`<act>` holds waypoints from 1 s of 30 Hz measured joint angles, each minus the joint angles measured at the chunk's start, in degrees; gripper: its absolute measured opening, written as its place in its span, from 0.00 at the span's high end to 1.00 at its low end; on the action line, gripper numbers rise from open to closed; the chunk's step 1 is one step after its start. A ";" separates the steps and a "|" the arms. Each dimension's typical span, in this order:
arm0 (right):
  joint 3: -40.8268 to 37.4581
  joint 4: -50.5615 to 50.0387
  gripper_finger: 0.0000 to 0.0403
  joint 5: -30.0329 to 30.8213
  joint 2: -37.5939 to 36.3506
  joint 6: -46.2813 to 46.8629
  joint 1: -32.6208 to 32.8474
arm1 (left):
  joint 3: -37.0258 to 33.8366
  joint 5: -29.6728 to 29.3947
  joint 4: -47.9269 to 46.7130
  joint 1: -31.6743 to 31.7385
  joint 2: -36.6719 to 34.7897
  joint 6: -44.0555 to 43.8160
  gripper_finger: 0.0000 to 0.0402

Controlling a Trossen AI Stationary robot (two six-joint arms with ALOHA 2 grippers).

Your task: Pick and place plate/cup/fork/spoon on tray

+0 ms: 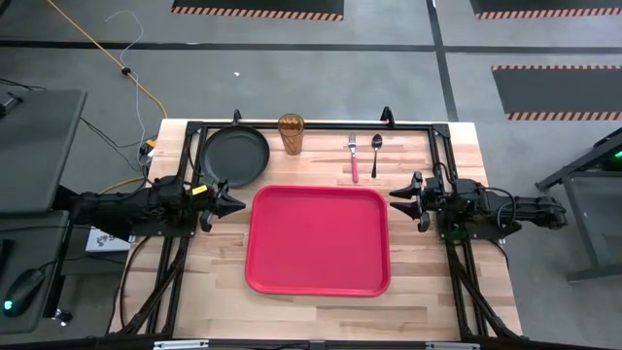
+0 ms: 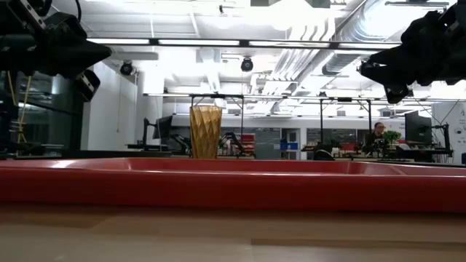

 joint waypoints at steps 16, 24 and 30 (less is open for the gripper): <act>-0.01 -0.02 0.60 0.01 0.02 -0.09 0.01 | 0.00 0.00 -0.01 -0.01 0.02 0.01 1.00; 0.00 -0.02 0.60 0.01 0.00 -0.03 0.01 | 0.00 -1.71 0.33 -0.02 0.00 -0.01 1.00; 0.00 0.00 0.60 0.01 0.00 -0.10 0.01 | 0.21 -16.63 9.99 -0.02 0.82 -5.89 0.99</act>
